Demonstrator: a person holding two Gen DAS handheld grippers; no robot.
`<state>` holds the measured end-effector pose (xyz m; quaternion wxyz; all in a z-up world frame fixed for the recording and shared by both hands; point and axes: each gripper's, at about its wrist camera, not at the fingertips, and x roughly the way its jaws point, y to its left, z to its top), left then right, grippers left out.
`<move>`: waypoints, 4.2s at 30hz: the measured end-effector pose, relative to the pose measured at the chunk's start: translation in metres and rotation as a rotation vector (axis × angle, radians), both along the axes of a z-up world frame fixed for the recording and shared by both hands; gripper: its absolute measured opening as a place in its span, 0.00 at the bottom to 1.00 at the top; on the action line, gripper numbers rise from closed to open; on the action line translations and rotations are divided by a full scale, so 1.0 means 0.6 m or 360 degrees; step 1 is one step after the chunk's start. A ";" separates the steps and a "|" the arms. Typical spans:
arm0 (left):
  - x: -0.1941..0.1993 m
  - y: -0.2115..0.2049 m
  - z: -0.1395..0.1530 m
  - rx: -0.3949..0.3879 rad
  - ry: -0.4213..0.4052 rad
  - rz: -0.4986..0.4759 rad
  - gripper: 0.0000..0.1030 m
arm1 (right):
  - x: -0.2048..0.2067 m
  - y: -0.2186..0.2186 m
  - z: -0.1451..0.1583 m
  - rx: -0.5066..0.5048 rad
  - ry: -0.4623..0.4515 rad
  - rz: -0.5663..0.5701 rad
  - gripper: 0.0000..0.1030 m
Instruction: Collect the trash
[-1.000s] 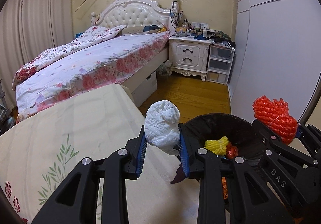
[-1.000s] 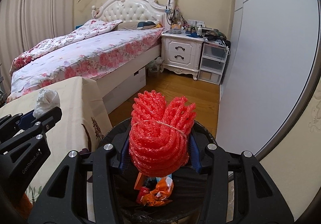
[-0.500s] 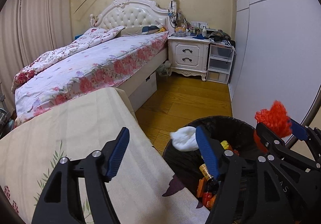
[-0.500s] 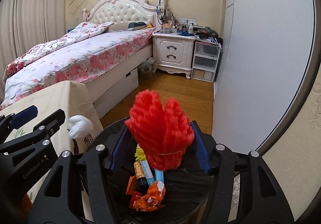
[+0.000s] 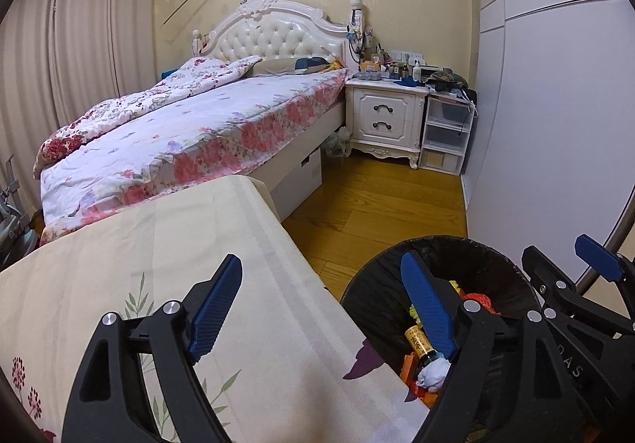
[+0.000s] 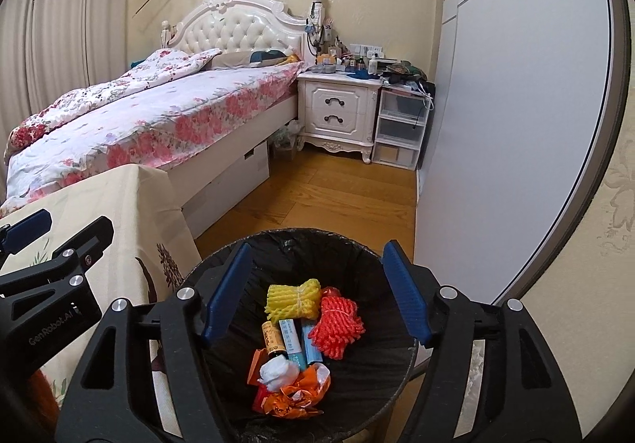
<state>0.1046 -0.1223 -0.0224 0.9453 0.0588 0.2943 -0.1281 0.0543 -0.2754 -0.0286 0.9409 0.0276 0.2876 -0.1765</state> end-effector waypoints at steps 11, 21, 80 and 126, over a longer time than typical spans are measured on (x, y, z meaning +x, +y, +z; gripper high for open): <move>-0.028 0.032 0.003 -0.0027 -0.0004 0.0044 0.78 | -0.037 0.022 0.008 -0.0005 -0.0041 -0.0008 0.69; -0.043 0.052 0.006 -0.0041 -0.0027 0.0083 0.78 | -0.047 0.043 0.006 -0.0049 -0.0050 0.0017 0.73; -0.047 0.055 0.016 -0.0033 -0.0039 0.0086 0.78 | -0.046 0.038 0.002 -0.0050 -0.0043 0.0004 0.73; -0.046 0.060 0.004 -0.0028 -0.0092 0.0132 0.82 | -0.047 0.037 -0.002 -0.0055 -0.0036 0.0008 0.73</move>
